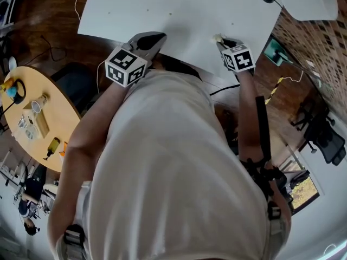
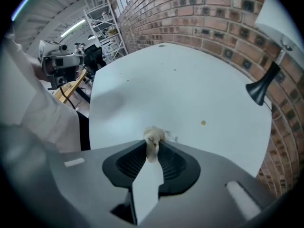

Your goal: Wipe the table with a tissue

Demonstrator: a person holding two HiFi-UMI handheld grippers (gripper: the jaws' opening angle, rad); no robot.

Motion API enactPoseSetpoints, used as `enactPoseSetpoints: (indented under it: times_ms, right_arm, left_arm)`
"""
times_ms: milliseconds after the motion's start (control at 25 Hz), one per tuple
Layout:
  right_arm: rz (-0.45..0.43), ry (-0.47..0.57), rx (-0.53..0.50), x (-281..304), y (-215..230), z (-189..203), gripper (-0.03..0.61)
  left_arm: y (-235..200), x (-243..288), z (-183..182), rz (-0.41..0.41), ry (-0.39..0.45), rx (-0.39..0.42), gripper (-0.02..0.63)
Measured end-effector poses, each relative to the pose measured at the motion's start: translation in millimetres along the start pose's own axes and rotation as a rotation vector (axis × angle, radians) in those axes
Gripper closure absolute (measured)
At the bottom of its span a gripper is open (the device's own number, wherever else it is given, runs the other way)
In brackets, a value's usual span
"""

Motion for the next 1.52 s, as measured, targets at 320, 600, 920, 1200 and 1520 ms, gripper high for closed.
enactPoseSetpoints:
  times_ms: [320,600,920,1200,1520]
  right_arm:
    - [0.251,0.113,0.249,-40,66,48,0.492]
    - [0.292,0.053,0.219,-24,92,43,0.492]
    - [0.294,-0.05,0.071,-4,92,27,0.499]
    - [0.267,0.012,-0.103,4,64,-14,0.505]
    - [0.103,-0.063,-0.179,1,47,8,0.505]
  left_arm:
    - [12,11,-5,-0.001,-0.001,0.025,0.609]
    - [16,9,-5,-0.06,0.025,0.005,0.609]
    - [21,9,2,-0.115,0.041,-0.012,0.609]
    - [26,14,2,-0.121,0.051,-0.008,0.609]
    - [39,30,1,-0.102,0.045,0.012,0.609]
Point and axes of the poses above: the fingertips, and each gripper's own axes: x forward along the fingers, y to its right, z out of its underside, the point moved 9 cm from there along -x, backward along the fingers, and after that the axes turned 15 degrees about -x, right-handed, at the moved point
